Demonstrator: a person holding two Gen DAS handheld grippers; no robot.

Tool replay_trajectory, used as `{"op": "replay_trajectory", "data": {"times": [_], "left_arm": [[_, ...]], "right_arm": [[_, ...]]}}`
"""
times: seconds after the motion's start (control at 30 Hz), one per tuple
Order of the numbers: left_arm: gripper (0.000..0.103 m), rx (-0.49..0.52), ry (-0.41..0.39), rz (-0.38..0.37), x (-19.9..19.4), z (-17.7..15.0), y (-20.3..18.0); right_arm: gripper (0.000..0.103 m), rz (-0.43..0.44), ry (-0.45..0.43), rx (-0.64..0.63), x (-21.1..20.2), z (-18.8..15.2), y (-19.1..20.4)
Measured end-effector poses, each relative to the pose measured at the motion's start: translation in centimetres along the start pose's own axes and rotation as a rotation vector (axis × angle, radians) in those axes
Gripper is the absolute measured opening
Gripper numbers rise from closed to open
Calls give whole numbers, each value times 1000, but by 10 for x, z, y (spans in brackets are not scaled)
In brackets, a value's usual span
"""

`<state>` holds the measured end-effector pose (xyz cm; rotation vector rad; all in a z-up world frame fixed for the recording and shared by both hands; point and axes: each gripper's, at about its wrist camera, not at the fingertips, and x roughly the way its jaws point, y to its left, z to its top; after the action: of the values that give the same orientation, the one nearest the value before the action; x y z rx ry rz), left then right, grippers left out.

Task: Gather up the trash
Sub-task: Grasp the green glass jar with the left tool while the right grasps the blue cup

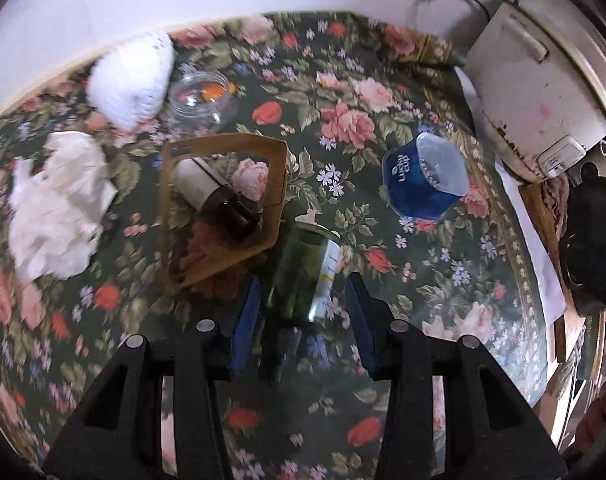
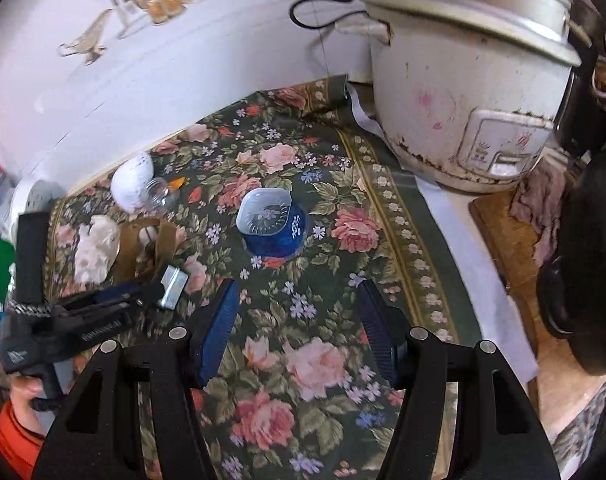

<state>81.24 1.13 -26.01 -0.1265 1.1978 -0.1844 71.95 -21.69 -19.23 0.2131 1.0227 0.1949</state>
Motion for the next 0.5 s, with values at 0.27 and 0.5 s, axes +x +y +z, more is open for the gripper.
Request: {"op": "replay_trajectory", "data": {"times": [0.27, 0.5], "left_arm": [[43, 46, 25, -81, 23, 14, -8], [43, 105, 14, -69, 31, 16, -19]], "right_arm": [[57, -17, 30, 26, 42, 28, 6], [66, 5, 64, 30, 80, 48, 18]]}}
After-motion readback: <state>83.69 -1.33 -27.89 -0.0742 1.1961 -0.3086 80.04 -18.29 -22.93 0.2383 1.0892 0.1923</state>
